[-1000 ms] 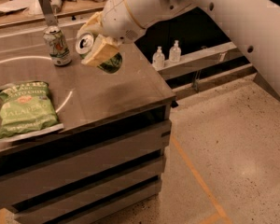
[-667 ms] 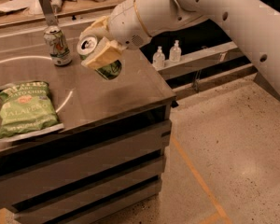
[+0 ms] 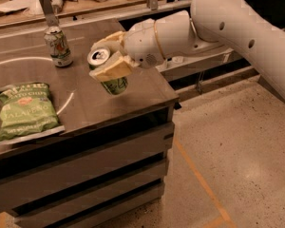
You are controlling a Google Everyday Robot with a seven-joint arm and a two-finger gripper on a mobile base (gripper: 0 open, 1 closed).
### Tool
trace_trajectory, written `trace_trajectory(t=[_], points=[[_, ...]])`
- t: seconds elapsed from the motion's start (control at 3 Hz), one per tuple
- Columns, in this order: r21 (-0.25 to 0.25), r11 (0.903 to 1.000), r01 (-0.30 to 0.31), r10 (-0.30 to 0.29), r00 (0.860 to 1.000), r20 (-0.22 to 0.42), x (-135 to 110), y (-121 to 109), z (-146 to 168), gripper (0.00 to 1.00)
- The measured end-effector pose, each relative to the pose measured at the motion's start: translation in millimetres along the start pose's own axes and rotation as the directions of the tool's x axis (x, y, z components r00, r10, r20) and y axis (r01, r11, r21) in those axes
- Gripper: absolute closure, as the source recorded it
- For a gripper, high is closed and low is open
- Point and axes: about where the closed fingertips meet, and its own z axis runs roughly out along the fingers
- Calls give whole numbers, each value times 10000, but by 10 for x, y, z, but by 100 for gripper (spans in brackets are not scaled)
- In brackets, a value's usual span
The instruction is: Place green can upright
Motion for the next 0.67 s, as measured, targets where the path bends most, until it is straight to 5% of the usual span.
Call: trace_trajectory(t=[0.33, 0.67], points=[[346, 9949, -952, 943, 9952, 281, 320, 51, -126, 100], [342, 9945, -990, 980, 9948, 294, 328, 49, -132, 100]])
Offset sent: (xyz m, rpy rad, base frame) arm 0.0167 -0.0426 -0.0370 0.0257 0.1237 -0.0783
